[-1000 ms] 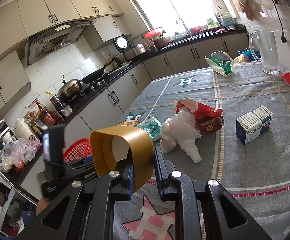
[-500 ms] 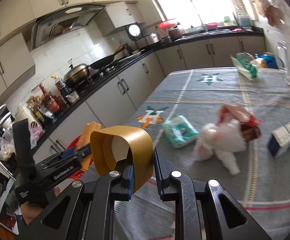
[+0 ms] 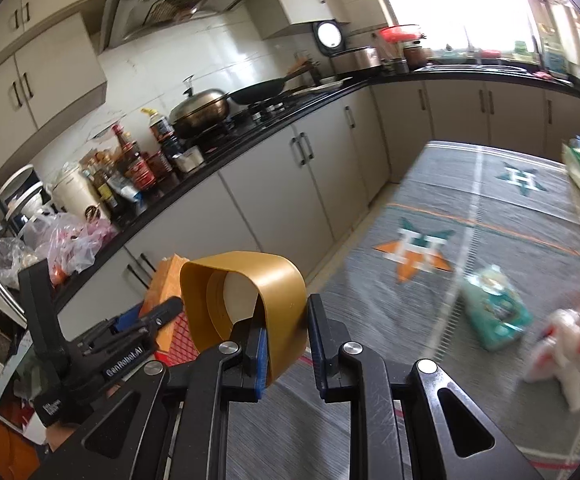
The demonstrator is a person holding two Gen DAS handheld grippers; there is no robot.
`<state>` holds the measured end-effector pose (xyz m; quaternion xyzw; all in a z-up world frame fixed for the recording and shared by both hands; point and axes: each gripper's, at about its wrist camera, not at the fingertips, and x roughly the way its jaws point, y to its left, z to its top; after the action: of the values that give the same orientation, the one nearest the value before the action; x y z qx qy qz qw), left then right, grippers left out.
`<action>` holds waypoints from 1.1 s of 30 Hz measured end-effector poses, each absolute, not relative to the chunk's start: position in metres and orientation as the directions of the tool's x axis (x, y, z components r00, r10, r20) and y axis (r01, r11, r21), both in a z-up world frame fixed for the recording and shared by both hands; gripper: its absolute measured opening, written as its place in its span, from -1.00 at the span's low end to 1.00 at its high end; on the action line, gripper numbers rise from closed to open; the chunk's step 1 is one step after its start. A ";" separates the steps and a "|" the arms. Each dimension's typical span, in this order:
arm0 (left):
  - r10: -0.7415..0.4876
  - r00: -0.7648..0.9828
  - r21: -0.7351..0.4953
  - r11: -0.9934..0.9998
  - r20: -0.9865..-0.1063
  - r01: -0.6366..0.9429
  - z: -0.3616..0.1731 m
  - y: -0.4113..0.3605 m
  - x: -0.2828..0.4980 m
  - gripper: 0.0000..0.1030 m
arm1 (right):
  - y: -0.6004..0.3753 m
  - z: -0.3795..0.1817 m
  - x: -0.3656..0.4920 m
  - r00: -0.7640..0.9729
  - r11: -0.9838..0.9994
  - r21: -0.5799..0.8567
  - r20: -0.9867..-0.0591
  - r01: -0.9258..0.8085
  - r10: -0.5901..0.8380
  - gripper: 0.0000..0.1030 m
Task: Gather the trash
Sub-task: 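Carry the orange box and tape roll in both grippers over the basket, then open both grippers to drop the box and tape into the basket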
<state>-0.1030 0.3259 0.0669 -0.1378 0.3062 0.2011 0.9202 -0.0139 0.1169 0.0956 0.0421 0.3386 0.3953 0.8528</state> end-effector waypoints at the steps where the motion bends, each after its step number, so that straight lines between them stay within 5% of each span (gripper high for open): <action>1: 0.289 0.725 -0.134 0.875 -0.625 -0.465 0.063 0.333 -0.104 -0.09 | 0.126 0.096 -0.014 0.454 0.680 0.335 -0.547 -0.652 0.704 -0.61; 21: 0.270 0.686 -0.147 0.862 -0.675 -0.484 0.023 0.367 -0.105 -0.09 | 0.235 0.049 0.014 0.392 0.694 0.274 -0.662 -0.666 0.639 -0.60; 26: 0.259 0.697 -0.147 0.873 -0.668 -0.465 0.024 0.367 -0.105 -0.08 | 0.247 0.046 0.015 0.400 0.703 0.253 -0.674 -0.665 0.621 -0.42; 33: 0.249 0.722 -0.169 0.876 -0.645 -0.452 0.032 0.362 -0.113 0.16 | 0.233 0.057 0.010 0.431 0.704 0.254 -0.639 -0.663 0.637 -0.41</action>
<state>-0.1125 0.3619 0.0319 -0.1593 0.3194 0.1918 0.9142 0.0101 0.2328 0.0574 -0.0177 0.3699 0.3842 0.8457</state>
